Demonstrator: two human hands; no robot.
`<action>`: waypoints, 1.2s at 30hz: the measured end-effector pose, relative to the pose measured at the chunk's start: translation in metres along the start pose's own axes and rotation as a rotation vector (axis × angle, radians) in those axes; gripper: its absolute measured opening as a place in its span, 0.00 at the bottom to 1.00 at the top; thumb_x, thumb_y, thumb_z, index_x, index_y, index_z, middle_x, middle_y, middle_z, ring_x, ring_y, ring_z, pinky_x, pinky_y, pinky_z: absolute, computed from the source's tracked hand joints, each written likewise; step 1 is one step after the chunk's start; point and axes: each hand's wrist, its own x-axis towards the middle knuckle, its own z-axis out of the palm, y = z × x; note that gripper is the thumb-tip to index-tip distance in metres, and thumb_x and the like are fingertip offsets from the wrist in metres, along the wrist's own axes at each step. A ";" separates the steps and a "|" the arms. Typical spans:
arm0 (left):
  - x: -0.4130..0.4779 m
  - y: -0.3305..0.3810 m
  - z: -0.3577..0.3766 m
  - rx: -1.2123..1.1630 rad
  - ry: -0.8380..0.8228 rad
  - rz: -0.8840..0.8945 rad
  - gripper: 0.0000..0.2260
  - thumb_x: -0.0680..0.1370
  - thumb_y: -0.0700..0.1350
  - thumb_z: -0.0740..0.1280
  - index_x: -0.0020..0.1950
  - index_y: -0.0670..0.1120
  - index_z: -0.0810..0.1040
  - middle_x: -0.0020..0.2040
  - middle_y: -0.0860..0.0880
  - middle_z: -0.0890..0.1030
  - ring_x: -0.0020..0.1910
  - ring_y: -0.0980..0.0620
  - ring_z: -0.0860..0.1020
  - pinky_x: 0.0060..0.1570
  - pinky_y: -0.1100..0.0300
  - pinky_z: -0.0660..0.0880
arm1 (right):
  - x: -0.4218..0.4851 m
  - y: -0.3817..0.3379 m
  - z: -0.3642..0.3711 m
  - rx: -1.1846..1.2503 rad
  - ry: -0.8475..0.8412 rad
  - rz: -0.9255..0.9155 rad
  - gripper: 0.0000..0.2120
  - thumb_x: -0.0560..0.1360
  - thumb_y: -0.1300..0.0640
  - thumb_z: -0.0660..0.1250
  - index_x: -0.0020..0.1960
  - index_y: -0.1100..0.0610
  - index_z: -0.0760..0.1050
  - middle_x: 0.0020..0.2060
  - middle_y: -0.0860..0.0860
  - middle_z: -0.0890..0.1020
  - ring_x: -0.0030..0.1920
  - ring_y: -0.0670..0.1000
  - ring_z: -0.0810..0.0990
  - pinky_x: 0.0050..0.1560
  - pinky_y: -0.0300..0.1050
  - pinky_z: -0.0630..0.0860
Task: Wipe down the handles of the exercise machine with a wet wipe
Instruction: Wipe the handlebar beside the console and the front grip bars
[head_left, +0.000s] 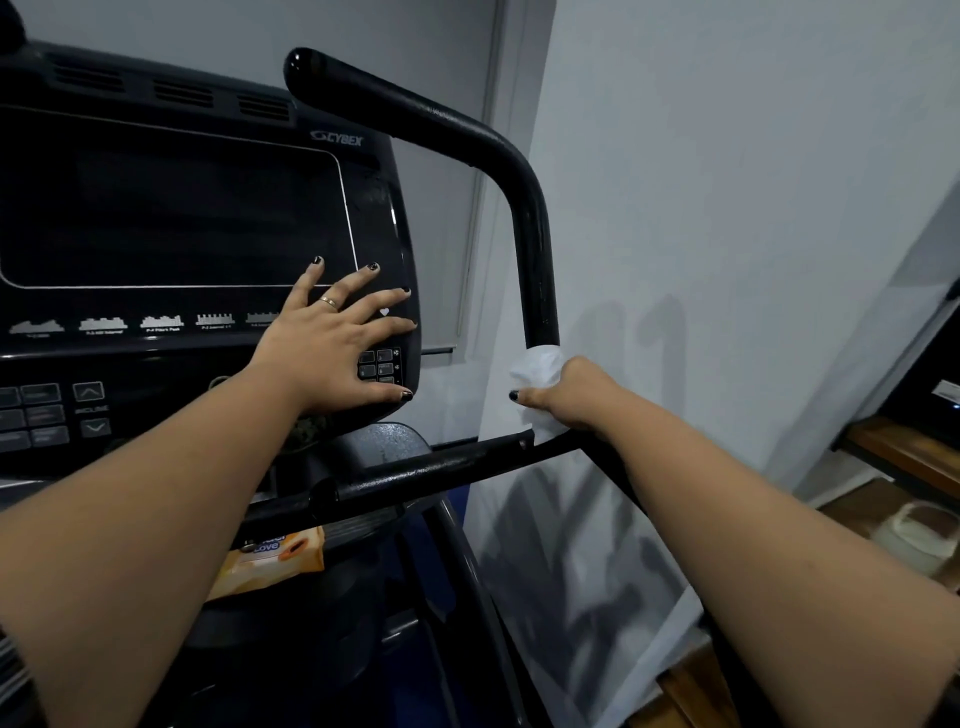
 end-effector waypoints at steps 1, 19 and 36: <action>0.000 0.000 0.000 0.001 -0.002 0.000 0.38 0.69 0.79 0.46 0.75 0.65 0.60 0.79 0.62 0.53 0.79 0.53 0.43 0.74 0.38 0.38 | 0.001 -0.003 0.000 -0.032 -0.021 -0.007 0.20 0.76 0.53 0.70 0.59 0.67 0.72 0.57 0.56 0.77 0.61 0.59 0.76 0.62 0.49 0.73; 0.000 -0.001 -0.001 0.014 -0.026 0.001 0.38 0.69 0.79 0.45 0.75 0.64 0.59 0.79 0.62 0.52 0.79 0.54 0.42 0.74 0.38 0.39 | 0.035 -0.004 0.026 -0.104 0.170 0.087 0.16 0.75 0.54 0.68 0.60 0.60 0.73 0.44 0.51 0.78 0.50 0.56 0.79 0.50 0.44 0.73; 0.000 0.000 -0.001 0.015 -0.012 0.006 0.38 0.69 0.79 0.46 0.76 0.64 0.59 0.79 0.61 0.52 0.79 0.53 0.42 0.74 0.39 0.36 | 0.037 -0.005 0.009 -0.089 -0.178 0.162 0.10 0.74 0.60 0.71 0.53 0.59 0.74 0.45 0.54 0.76 0.47 0.54 0.76 0.55 0.50 0.77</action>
